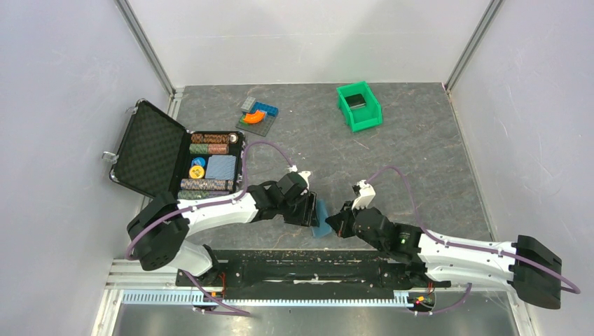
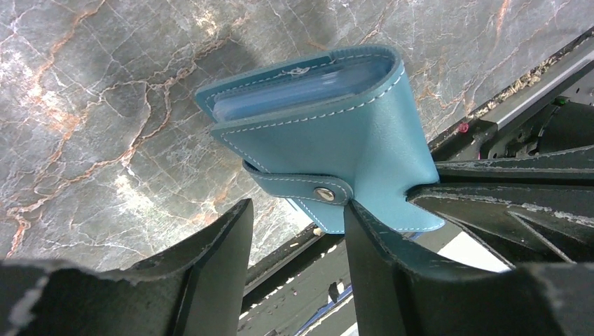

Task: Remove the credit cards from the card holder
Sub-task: Open the card holder at the center of the board.

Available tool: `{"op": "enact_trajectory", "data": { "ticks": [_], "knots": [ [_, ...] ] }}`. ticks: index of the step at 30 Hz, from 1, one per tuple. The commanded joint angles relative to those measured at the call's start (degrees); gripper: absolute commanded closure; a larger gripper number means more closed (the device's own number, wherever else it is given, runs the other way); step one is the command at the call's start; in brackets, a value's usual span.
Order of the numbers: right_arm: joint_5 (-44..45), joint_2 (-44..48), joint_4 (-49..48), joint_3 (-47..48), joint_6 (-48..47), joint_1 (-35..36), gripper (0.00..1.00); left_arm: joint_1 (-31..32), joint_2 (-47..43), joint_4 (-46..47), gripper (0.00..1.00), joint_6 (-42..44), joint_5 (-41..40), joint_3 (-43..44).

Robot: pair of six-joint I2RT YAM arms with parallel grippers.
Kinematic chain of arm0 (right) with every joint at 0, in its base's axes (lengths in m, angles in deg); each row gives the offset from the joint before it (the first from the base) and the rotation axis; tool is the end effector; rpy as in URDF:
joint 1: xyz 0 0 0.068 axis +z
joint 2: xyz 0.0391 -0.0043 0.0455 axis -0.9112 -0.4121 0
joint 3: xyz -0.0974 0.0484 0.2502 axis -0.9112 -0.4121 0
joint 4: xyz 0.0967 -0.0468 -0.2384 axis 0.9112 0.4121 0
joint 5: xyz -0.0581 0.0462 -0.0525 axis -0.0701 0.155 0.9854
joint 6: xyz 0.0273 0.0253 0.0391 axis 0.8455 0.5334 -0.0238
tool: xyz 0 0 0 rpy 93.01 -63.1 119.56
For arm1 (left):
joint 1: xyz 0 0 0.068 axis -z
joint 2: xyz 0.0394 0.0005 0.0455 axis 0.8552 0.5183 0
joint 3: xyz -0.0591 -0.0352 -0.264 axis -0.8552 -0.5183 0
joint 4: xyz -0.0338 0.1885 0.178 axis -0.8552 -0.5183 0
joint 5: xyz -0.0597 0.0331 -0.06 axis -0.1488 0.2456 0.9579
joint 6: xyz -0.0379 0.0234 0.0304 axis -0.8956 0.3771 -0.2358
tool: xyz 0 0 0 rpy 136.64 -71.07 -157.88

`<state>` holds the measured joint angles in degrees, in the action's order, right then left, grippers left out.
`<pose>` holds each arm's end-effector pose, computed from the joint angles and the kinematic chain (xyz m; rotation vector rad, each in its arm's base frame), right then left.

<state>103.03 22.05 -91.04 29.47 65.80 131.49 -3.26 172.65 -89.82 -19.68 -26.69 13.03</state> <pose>0.0858 0.1599 0.1802 -0.0812 2.1329 0.8659 0.1558 -0.2355 0.1838 0.3674 2.6791 -0.8138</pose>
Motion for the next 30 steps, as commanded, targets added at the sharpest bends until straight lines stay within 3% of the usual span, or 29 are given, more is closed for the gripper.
{"op": "enact_trajectory", "data": {
  "ticks": [1, 8, 19, 23, 30],
  "knots": [
    [2.33, 0.48, -2.87, 3.24, -0.07, 0.53, 1.00, 0.37, 0.47, -0.87, 0.45, 2.05, -2.35, 0.63],
    [0.72, 0.24, -4.07, 1.79, -0.40, 0.64, 1.00, 0.36, -0.76, 0.13, 0.48, 3.25, -2.71, 0.89],
    [-1.33, 0.35, -6.10, 2.32, -2.46, 0.97, 1.00, 0.37, 1.30, 3.49, 0.43, 4.13, -2.47, 2.47],
    [-1.65, -0.49, -5.75, 2.63, -3.55, 0.98, 1.00, 0.33, 1.41, 3.84, 0.55, 3.76, -2.28, 2.21],
    [0.47, 0.53, -3.48, 1.64, -2.83, 0.99, 1.00, 0.33, 0.53, 0.83, 0.98, 4.16, -4.10, 3.12]
  ]
}}
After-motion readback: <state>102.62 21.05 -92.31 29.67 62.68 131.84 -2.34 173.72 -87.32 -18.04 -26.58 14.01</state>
